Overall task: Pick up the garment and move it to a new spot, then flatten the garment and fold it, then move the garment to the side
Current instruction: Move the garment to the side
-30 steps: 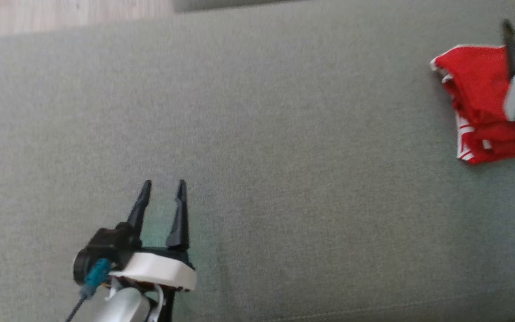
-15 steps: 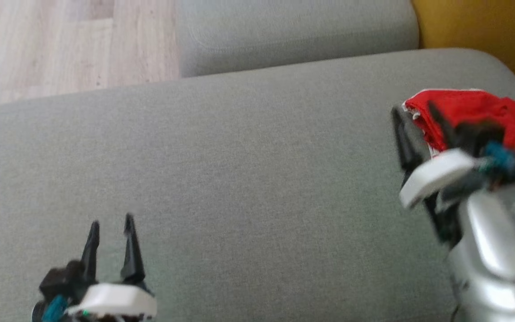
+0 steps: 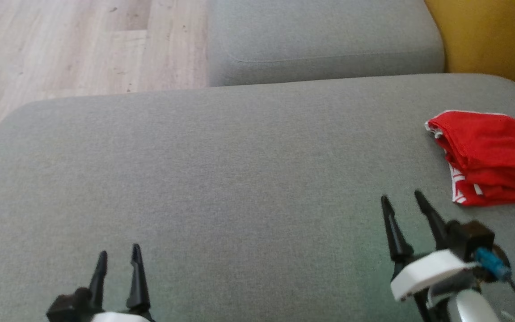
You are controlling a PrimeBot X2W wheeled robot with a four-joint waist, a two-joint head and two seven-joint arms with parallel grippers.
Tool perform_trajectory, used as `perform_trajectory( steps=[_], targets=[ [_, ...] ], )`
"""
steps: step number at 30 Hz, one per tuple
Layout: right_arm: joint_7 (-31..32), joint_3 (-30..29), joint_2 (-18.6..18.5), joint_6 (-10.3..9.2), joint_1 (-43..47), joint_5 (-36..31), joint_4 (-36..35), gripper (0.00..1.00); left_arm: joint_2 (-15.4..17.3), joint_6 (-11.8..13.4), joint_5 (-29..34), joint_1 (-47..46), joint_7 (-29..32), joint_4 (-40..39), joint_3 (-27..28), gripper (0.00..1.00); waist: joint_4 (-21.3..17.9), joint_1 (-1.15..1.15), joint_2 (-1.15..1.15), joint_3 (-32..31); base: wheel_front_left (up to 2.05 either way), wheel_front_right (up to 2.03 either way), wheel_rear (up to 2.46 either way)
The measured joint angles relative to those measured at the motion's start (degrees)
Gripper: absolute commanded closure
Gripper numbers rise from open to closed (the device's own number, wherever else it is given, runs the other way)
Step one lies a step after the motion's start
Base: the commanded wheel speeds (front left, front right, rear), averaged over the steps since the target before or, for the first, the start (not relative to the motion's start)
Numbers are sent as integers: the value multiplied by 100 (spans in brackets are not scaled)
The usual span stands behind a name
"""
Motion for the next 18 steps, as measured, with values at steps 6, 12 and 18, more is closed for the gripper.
perform_trajectory(
  steps=[6,12,18],
  targets=[
    [-34,7,26,0,315,-1,-143,0,-35,-54,119,5,0,111,-181,0,75,0,0,-52,0,0,0],
    [-52,-71,29,0,360,-2,-145,0,-119,-104,153,-1,0,278,-287,0,56,1,0,-67,0,0,0],
    [-56,-96,29,0,360,-3,-137,0,-155,-149,153,-20,0,348,-292,0,28,1,0,-59,0,0,0]
  ],
)
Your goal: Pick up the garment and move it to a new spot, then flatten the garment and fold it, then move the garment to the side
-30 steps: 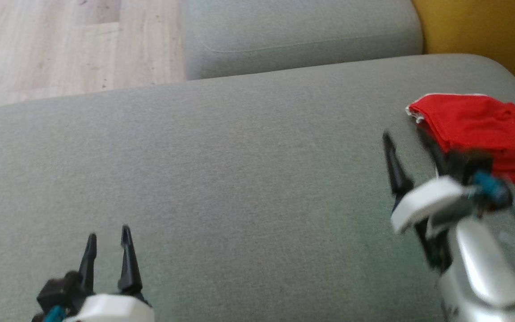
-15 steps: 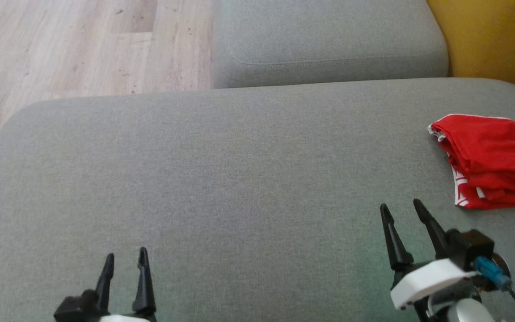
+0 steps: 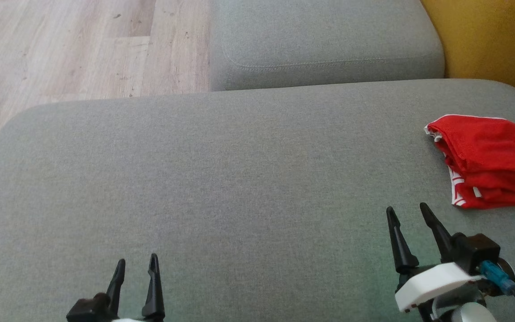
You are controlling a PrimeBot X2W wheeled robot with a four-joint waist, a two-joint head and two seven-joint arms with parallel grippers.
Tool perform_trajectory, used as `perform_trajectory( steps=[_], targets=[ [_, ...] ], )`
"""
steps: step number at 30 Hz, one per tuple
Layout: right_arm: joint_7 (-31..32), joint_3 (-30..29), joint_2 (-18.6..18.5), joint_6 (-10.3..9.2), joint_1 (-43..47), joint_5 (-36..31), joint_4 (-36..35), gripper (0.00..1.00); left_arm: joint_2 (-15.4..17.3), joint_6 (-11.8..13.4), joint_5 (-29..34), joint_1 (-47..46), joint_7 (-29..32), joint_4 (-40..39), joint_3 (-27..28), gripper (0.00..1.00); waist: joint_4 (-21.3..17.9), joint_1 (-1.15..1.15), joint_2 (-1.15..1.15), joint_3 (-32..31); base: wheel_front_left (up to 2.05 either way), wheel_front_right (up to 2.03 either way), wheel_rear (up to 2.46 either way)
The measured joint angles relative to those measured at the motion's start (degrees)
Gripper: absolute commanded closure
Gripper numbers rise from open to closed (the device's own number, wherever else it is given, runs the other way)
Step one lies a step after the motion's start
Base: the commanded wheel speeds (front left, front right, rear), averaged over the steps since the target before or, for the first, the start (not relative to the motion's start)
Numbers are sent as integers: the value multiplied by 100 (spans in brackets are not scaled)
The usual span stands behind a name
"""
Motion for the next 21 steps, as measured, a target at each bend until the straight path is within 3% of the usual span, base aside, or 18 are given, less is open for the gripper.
perform_trajectory(
  steps=[7,8,13,21],
  targets=[
    [42,64,0,0,1,3,12,0,-22,-30,0,-30,0,23,-7,0,7,0,0,12,0,0,0],
    [45,90,1,0,1,9,29,100,-30,-46,0,-29,1,33,-10,100,8,0,0,12,0,0,0],
    [43,103,5,0,186,13,499,100,-145,-46,-2,205,7,420,-45,100,7,0,0,14,0,0,0],
    [70,89,4,0,309,536,555,100,-232,-151,-331,257,113,471,43,100,2,0,0,36,0,0,0]
  ],
)
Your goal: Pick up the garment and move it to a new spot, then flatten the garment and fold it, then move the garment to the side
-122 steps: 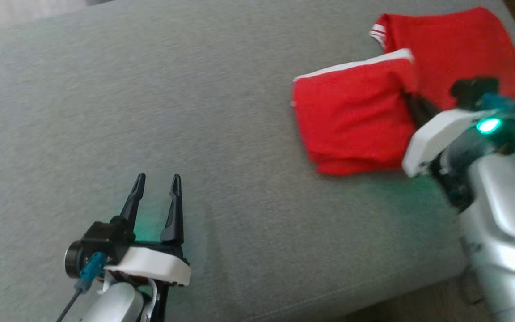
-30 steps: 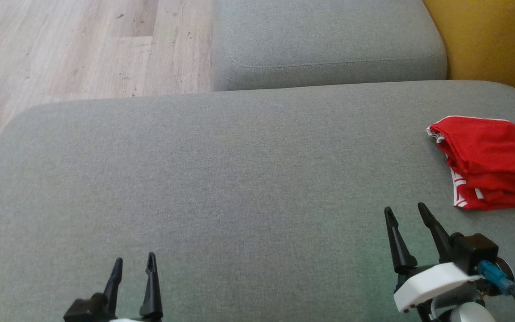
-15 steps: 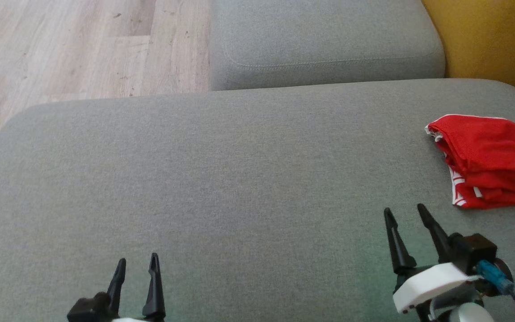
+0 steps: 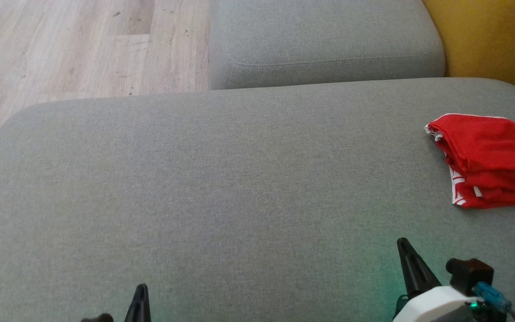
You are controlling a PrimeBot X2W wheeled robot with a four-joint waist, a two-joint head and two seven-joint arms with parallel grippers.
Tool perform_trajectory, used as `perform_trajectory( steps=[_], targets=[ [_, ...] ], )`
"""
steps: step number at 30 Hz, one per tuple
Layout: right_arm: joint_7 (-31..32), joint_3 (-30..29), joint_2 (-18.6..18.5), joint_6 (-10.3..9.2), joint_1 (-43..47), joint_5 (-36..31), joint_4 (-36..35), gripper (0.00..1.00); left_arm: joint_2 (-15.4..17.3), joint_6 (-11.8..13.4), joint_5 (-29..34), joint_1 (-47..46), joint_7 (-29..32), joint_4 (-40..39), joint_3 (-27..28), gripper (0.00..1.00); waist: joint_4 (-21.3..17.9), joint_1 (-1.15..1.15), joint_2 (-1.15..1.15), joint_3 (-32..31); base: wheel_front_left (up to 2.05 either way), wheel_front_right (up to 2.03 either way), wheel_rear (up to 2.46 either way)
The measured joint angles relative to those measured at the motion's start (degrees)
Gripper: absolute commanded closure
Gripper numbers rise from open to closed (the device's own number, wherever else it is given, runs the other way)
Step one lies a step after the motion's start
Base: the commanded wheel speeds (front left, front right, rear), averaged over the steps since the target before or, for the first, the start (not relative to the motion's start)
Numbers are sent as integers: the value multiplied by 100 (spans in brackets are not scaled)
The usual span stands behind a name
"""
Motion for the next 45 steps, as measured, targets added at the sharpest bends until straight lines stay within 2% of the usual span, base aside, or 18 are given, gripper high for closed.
perform_trajectory(
  steps=[45],
  targets=[
    [278,-336,-19,-1,-279,3042,-4,100,-382,-662,-1928,-316,704,-3,1121,100,-28,0,0,119,0,0,0]
  ],
)
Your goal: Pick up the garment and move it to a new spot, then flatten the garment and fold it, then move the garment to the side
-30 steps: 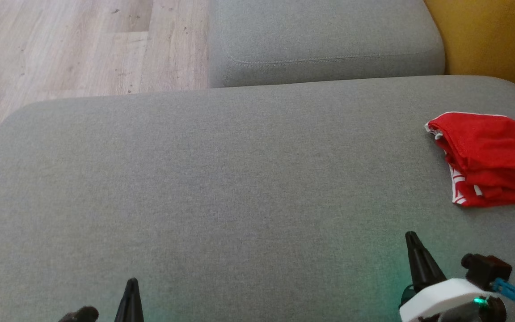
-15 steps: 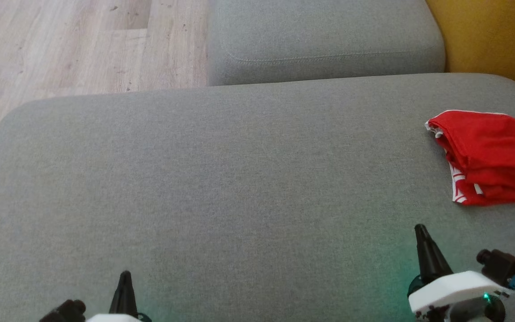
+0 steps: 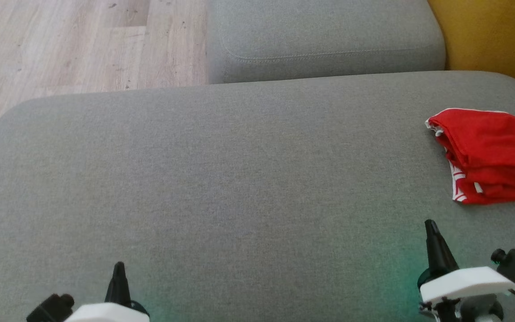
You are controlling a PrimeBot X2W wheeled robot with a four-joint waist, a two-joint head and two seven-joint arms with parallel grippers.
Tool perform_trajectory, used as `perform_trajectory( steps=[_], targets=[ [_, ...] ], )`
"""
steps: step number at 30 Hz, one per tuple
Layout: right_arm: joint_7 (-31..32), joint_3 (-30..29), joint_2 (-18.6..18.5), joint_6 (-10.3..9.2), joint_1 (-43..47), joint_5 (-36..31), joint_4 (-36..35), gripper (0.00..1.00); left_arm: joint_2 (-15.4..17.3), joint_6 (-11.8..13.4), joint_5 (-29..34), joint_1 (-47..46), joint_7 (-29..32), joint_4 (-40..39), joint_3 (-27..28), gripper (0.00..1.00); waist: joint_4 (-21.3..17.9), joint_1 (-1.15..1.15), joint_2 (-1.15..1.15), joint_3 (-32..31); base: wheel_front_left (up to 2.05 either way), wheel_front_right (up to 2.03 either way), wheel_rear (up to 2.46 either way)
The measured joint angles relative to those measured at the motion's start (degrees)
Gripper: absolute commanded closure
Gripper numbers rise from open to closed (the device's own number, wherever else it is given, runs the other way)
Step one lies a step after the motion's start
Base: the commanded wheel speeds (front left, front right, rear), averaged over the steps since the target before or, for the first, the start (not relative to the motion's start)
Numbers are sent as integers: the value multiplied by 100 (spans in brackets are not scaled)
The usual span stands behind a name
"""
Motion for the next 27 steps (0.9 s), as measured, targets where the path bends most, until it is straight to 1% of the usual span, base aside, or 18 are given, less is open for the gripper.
perform_trajectory(
  steps=[8,11,14,27],
  targets=[
    [54,-66,-7,0,-91,550,-1,100,-71,-147,-345,-79,112,-5,216,100,-5,0,0,22,0,0,0],
    [93,-87,-8,0,-93,753,-1,100,-108,-162,-486,-90,172,-4,318,100,-7,0,0,30,0,0,0],
    [123,-111,-9,0,-113,950,-1,100,-142,-235,-613,-133,231,-4,369,100,-9,0,0,38,0,0,0],
    [202,-252,-11,0,-218,1828,-1,100,-248,-402,-1178,-259,437,-11,721,100,-17,0,0,73,0,0,0]
  ],
)
